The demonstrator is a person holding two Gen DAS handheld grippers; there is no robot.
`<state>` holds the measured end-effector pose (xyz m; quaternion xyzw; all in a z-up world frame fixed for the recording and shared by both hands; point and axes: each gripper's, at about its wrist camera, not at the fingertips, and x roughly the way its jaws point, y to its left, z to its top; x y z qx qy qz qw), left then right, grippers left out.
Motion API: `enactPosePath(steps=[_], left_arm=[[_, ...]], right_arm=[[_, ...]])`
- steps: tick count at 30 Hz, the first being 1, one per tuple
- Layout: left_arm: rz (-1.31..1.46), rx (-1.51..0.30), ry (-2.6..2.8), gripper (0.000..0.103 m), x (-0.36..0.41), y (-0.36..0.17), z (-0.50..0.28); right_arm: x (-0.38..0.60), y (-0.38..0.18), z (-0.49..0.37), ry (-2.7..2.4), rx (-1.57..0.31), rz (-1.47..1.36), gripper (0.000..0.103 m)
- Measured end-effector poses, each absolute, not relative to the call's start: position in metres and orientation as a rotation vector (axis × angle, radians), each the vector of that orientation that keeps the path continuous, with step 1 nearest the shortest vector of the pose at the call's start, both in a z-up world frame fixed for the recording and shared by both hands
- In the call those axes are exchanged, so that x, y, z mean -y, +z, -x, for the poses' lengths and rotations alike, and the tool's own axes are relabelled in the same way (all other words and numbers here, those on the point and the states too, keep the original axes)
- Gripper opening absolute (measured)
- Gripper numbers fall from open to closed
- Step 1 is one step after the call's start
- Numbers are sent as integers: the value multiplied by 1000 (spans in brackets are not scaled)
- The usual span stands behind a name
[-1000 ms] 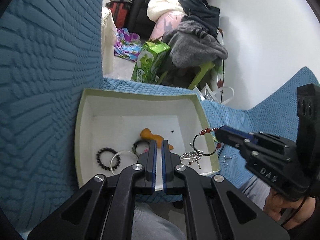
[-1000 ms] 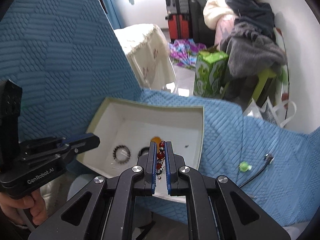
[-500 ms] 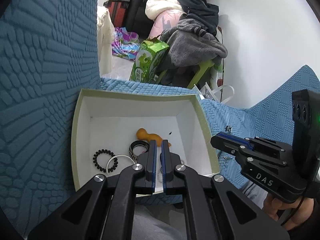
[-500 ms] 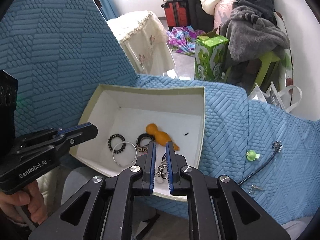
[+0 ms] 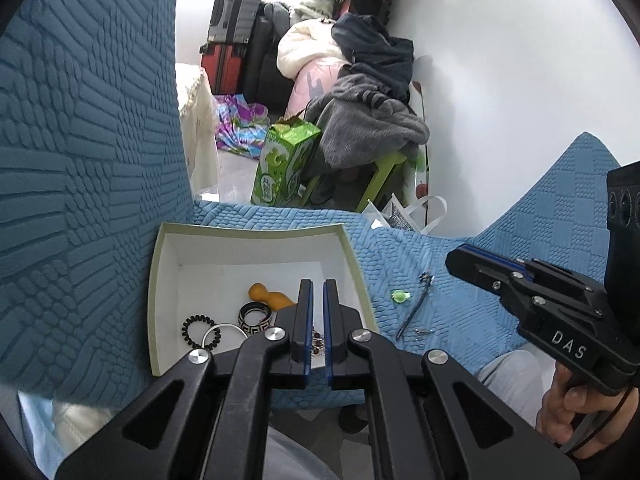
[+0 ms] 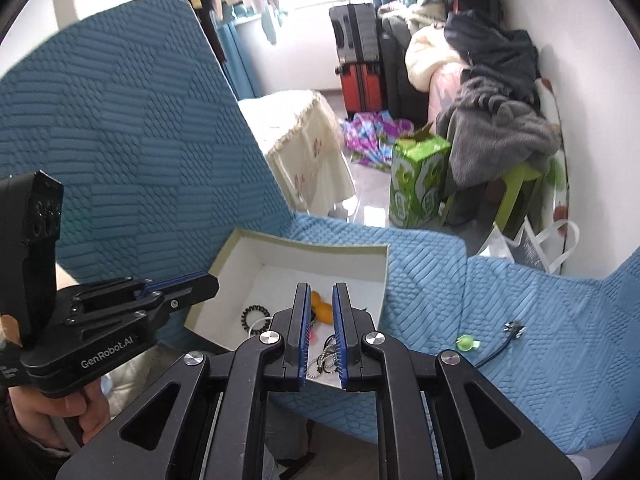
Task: Organize jewelry
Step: 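Move both grippers back over the remaining jewelry on the sofa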
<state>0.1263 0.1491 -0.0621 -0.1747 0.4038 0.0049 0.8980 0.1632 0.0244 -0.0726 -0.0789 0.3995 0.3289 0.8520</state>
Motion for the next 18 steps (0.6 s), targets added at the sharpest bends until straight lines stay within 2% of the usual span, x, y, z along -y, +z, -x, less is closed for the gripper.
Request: enactPosePath(steps=[8,18], left_arm=[[338,-793,20,4,-125,-41,-107],[324,-764,14,4,-87,-30,-98]], right_arm=[[9,-49,-147,687,-772,151,9],[57,-45,-133,665,-737,122,9]])
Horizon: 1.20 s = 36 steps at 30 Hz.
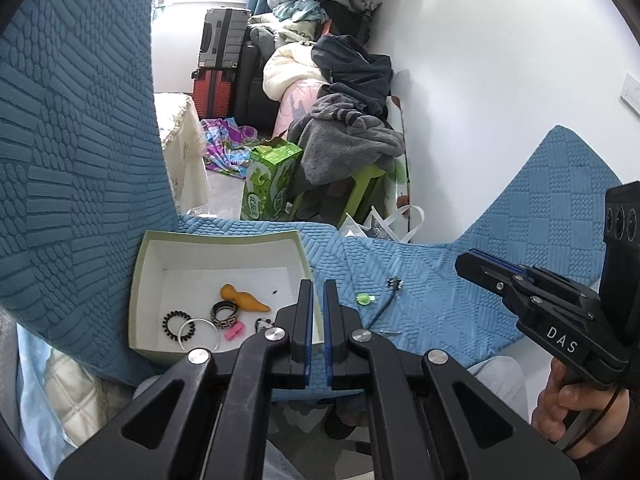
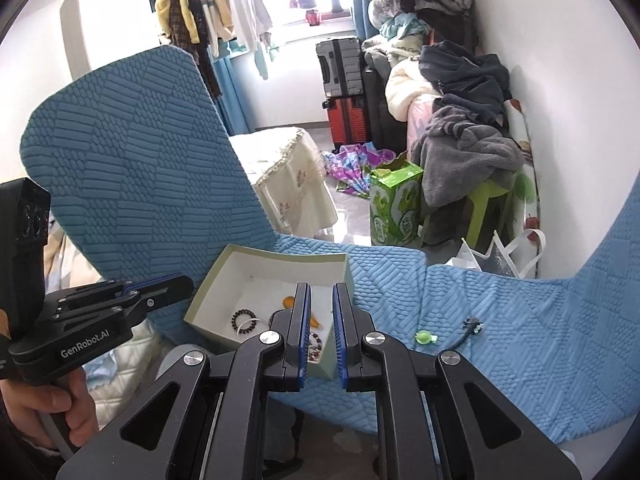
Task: Organize jewelry
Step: 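Move both grippers back over the remaining jewelry on the sofa, then grasp the small silver ring pin with the right gripper while the left gripper grasps the black hair stick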
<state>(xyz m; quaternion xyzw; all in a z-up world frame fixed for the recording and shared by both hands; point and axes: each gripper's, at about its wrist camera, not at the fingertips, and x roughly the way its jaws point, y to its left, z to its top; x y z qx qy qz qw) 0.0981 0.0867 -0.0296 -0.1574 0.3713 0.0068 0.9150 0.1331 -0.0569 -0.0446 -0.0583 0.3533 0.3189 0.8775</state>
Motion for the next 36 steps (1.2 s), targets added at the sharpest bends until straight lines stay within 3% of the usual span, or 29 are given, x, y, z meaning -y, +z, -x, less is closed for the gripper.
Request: enactPosePath(steps=[16,18,20,23,29,31,36], left_arm=[[327,-788,-25,5,-20,-52,-114],[336,-803,-20,9,-14,-60,-119],[340,-815,-17,29,-9,-66,-124],[339,-806,-2,47,-2,-73,-129],[324,-847,-72,46,17,-95,-152],[311,-854,-80,46,24,-104,-160],[312,-909,-93,46,31,-130,-183]], right_arm=[[146,-73,-140,591,-757,91,10],[153,-80,-141,588,-764,100,10],[159,-88,-145,589,-776,103,10],[167,-100,-151,589,-796,106,11],[182,-131,-167,576,-854,105,13],[186,-144,-173,572,-876,100,23],[189,-180,-187,598,-939,118,23]])
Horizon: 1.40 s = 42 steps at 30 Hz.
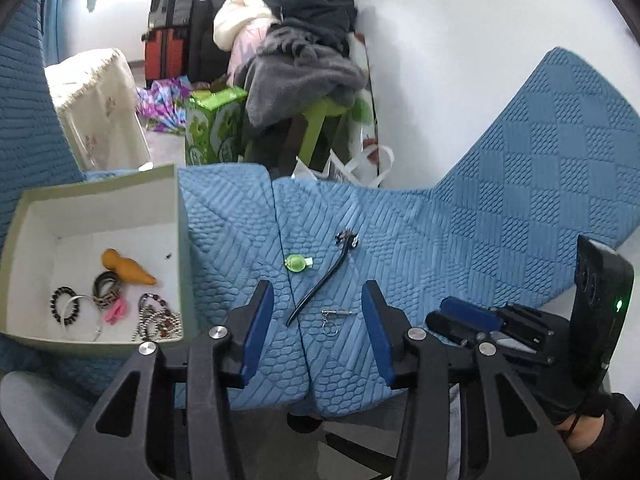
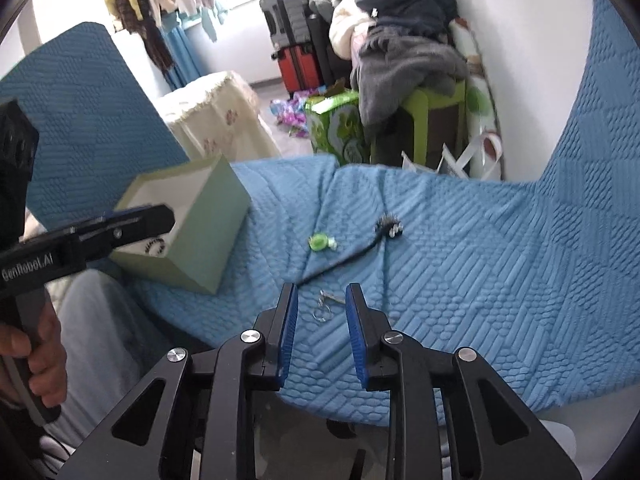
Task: Organize jewelry
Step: 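Grasp the small silver ring pin with the right gripper while the left gripper grasps the black hair stick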
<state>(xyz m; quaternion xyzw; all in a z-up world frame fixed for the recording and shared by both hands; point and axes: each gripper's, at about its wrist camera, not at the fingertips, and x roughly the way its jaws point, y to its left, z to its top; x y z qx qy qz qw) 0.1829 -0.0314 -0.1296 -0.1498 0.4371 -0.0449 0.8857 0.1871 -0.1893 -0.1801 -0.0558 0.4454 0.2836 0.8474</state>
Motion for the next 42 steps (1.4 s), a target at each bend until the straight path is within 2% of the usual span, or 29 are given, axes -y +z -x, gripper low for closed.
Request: enactPosePath(steps=[9,17,23,28,42], left_arm=[[288,-1025,-129,44,45,-172,-225],[332,-1137,-159,25,47,-209,-254],[330,-1176,-162,25,51,-224,-269],[316,-1188,-172,25,57,-231,-276],[214,-1203,-258,22,90,-249,-311]], right_arm=[[180,-242,-218,695,-1017,207,23],[155,-282,-245,759,-1074,329,17],[147,-297,-248,803,-1066,424,17],[145,-298,-243,812,-1038,502,3],[194,-280,-257,644,-1105,268,3]])
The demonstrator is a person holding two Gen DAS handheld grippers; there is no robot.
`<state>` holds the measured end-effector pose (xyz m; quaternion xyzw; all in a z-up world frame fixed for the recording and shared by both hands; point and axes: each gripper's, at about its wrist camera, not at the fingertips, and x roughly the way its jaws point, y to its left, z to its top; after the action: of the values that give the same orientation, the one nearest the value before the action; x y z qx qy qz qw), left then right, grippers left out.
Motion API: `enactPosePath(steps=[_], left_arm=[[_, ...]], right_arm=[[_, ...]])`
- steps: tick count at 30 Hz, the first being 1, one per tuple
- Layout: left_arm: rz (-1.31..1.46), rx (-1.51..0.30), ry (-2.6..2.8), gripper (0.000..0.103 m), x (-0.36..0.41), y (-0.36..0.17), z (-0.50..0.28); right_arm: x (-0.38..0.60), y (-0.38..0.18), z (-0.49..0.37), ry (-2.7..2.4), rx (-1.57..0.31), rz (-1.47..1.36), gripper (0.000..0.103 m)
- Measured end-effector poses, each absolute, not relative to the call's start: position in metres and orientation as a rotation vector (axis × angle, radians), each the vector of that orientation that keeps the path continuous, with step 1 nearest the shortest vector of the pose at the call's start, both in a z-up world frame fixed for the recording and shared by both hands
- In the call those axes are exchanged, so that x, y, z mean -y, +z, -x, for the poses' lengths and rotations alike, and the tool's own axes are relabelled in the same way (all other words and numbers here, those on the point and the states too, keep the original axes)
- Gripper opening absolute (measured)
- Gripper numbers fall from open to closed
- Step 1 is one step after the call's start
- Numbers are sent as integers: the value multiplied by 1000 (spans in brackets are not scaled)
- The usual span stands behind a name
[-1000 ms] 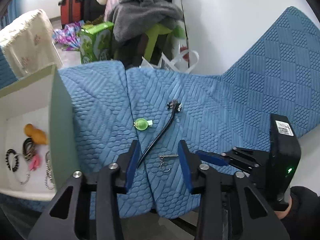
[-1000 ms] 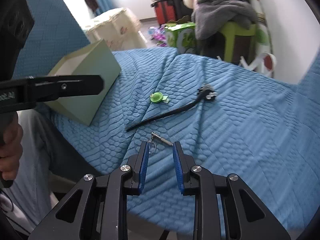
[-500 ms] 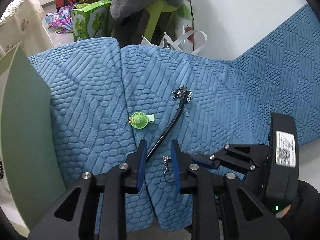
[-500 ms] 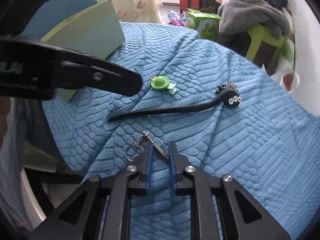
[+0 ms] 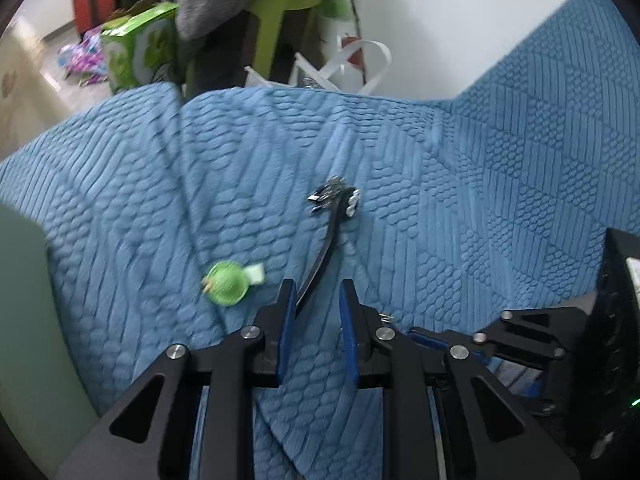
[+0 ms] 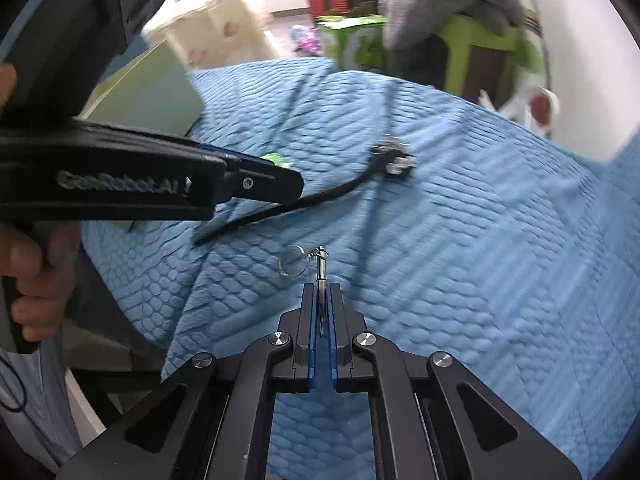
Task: Organize jewelry
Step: 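Grasp the small silver ring pin with the right gripper while the left gripper grasps the black hair stick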
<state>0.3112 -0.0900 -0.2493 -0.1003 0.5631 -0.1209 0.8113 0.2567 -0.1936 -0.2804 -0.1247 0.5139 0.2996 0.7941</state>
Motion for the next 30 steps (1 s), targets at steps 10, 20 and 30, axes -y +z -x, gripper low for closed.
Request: enactPosePath(steps=[10,20,30], left_arm=[[7,-1229,-255,15,127,-269,-333],[67,-1233,-237,7,124,-259,-319],[185,-1189,-217,7,115,-218,-265]], right_arm=[[231,-271,-261,500,-1131,151,3],[240,-249,-250,453,-1098,117,3],[237,-218,-221,424,-1051,73,3]])
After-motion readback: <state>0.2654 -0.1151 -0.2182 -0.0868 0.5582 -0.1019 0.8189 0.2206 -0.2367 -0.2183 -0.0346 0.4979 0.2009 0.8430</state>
